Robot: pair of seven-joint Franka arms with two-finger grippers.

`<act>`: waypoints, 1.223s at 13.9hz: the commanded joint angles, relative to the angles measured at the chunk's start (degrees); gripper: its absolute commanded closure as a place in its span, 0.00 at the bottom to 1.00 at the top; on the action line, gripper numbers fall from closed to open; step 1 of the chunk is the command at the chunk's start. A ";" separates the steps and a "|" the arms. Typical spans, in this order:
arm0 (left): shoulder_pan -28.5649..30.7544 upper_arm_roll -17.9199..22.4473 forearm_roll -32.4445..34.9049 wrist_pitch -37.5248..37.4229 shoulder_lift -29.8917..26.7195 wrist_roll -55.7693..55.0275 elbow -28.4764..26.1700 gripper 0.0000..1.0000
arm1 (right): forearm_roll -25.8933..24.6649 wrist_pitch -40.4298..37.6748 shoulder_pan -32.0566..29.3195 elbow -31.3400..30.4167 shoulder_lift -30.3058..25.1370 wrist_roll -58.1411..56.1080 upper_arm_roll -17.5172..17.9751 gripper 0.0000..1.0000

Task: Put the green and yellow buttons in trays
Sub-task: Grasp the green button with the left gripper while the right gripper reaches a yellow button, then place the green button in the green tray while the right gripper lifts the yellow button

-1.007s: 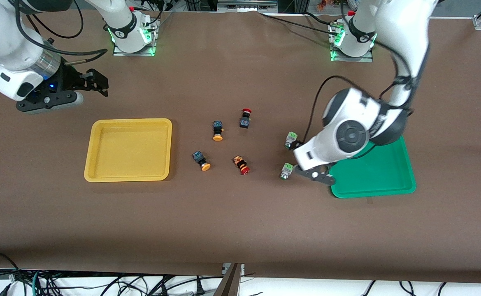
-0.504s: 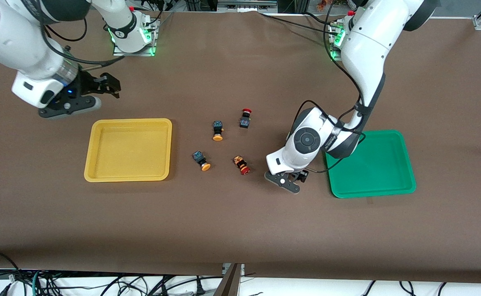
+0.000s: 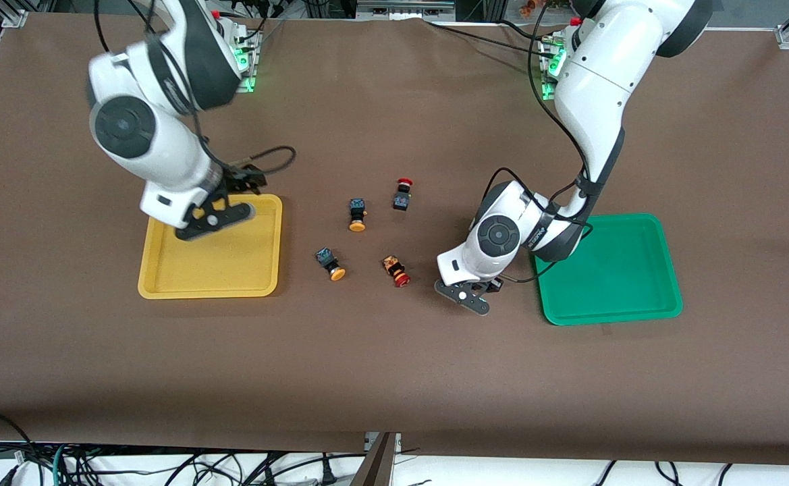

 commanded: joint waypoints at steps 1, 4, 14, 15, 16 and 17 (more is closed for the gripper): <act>-0.33 0.34 1.13 -4.02 -3.74 0.32 -0.76 1.00 | 2.24 8.06 2.21 -0.81 4.79 0.63 -0.11 0.00; 1.59 0.86 1.12 -16.30 -10.15 0.58 -0.06 1.00 | 2.33 20.54 6.60 -0.81 12.61 2.29 -0.11 0.00; 15.23 1.04 3.58 -15.92 -7.88 14.39 -9.89 0.12 | 2.25 40.44 9.43 -2.83 22.48 2.39 -0.20 0.02; 15.40 0.95 3.67 -15.91 -8.31 14.38 -9.81 0.00 | 2.25 40.44 9.34 -2.83 22.56 2.30 -0.20 0.07; 15.32 0.60 3.67 -17.04 -9.54 14.64 -9.47 0.00 | 2.25 40.44 9.43 -2.92 22.65 2.30 -0.11 0.16; 14.79 0.08 3.50 -19.48 -11.12 14.04 -9.38 0.00 | 2.25 40.44 9.34 -3.01 22.65 2.30 -0.20 0.31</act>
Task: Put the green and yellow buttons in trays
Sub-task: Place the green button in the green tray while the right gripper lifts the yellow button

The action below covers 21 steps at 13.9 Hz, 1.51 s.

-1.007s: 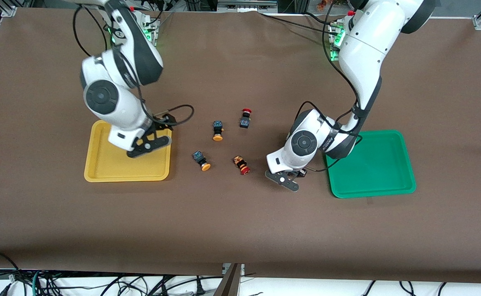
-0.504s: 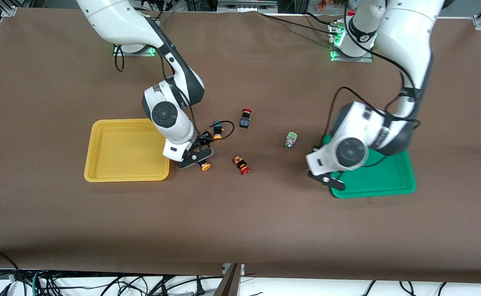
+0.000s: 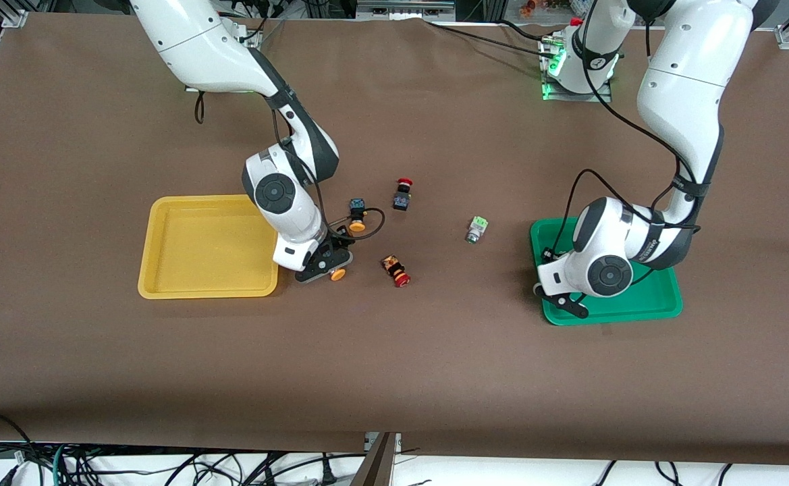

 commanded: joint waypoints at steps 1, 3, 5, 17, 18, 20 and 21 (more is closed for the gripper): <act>-1.19 -2.73 1.60 -5.26 -6.47 -0.87 -0.74 0.00 | 0.53 1.06 -0.01 -1.04 -0.28 0.05 -0.06 0.45; -2.07 -8.52 1.51 -8.08 -9.90 -6.11 -0.48 0.00 | 0.53 0.63 -0.37 -1.13 -0.37 -0.56 -0.14 0.69; -3.12 -12.49 1.42 -8.10 -8.87 -14.11 -0.65 0.00 | 0.62 0.19 -0.63 -1.13 -0.98 -1.00 -0.41 0.89; -9.28 -12.68 11.71 7.37 0.11 -27.95 -6.10 0.97 | 1.85 -16.18 -6.07 -10.78 -13.29 -14.71 -15.79 0.93; -9.20 -12.68 11.71 7.28 0.02 -27.95 -6.10 1.00 | 1.94 -12.94 -6.60 -12.63 -12.33 -14.45 -15.79 0.91; -9.11 -12.68 11.71 5.28 -1.47 -27.86 -5.49 1.00 | 2.37 -9.93 -8.09 -13.52 -10.66 -14.27 -15.79 0.76; -9.11 -12.68 11.62 2.56 -3.04 -27.68 -5.14 1.00 | 2.73 -10.01 -8.36 -13.44 -10.56 -14.53 -15.79 0.63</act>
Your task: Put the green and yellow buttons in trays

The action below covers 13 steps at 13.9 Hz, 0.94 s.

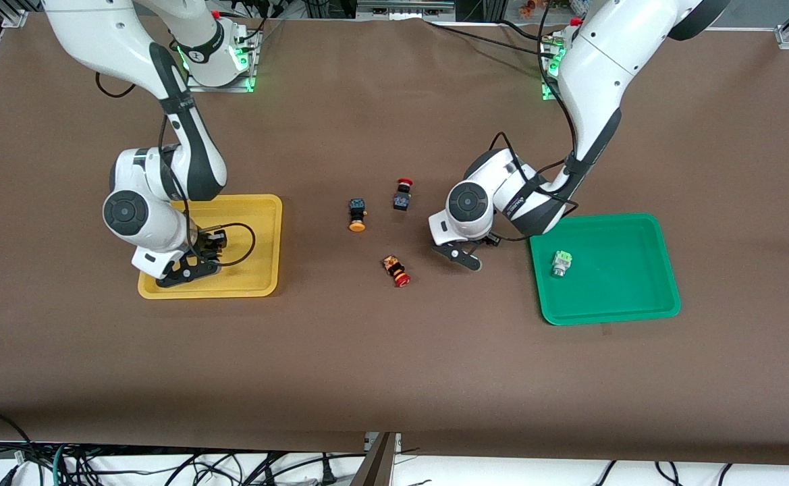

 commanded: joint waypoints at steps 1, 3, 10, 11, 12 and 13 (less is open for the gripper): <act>0.69 0.15 1.37 -6.33 -5.18 0.62 0.21 1.00 | 1.49 0.88 -0.88 -0.71 -0.33 -0.34 0.22 0.38; 3.93 -0.02 1.28 -14.93 -8.35 6.12 2.93 1.00 | 1.58 0.35 -0.79 -0.44 -0.85 -0.25 0.31 0.01; 23.97 0.24 2.69 -13.34 -3.90 34.43 3.92 1.00 | 3.68 -9.67 -0.09 5.53 -3.06 21.92 9.60 0.01; 25.98 0.24 2.77 -10.43 -1.97 36.46 3.91 1.00 | 3.86 -9.32 0.00 5.79 -2.88 28.68 12.76 0.01; 27.48 0.24 2.78 -7.97 -0.74 38.22 3.83 1.00 | 4.04 -8.88 0.96 6.23 -2.62 35.62 15.40 0.01; 28.37 0.24 2.78 -6.46 -0.29 40.42 3.48 1.00 | 4.04 -8.10 2.27 6.67 -2.18 42.04 16.73 0.01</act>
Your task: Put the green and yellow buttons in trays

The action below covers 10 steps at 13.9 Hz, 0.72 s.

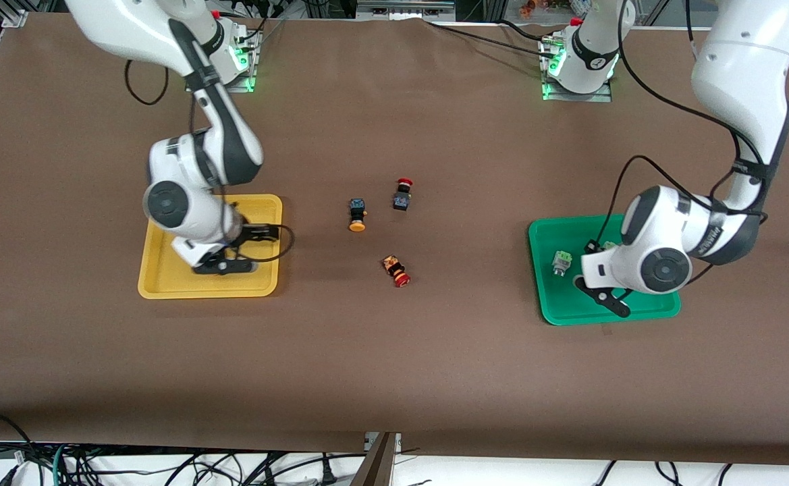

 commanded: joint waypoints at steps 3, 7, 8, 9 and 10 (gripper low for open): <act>1.90 -1.23 2.49 2.94 0.88 6.07 0.42 0.02 | 0.72 5.30 8.61 1.54 3.10 22.68 3.21 0.01; 1.64 -5.00 1.44 -0.21 -6.67 7.31 1.39 0.00 | 0.72 8.74 13.37 1.37 6.01 28.24 3.21 0.01; 1.64 -5.80 1.18 -2.40 -8.60 6.44 2.87 0.00 | 0.72 9.18 14.07 1.37 6.53 29.12 3.21 0.01; 1.64 -7.20 -0.92 -6.43 -10.36 4.95 5.06 0.00 | 0.72 10.14 15.12 1.11 6.97 30.35 3.21 0.01; 1.64 -8.34 -3.46 -10.82 -11.60 2.93 8.65 0.00 | 0.64 11.11 15.74 1.02 7.67 30.88 3.21 0.01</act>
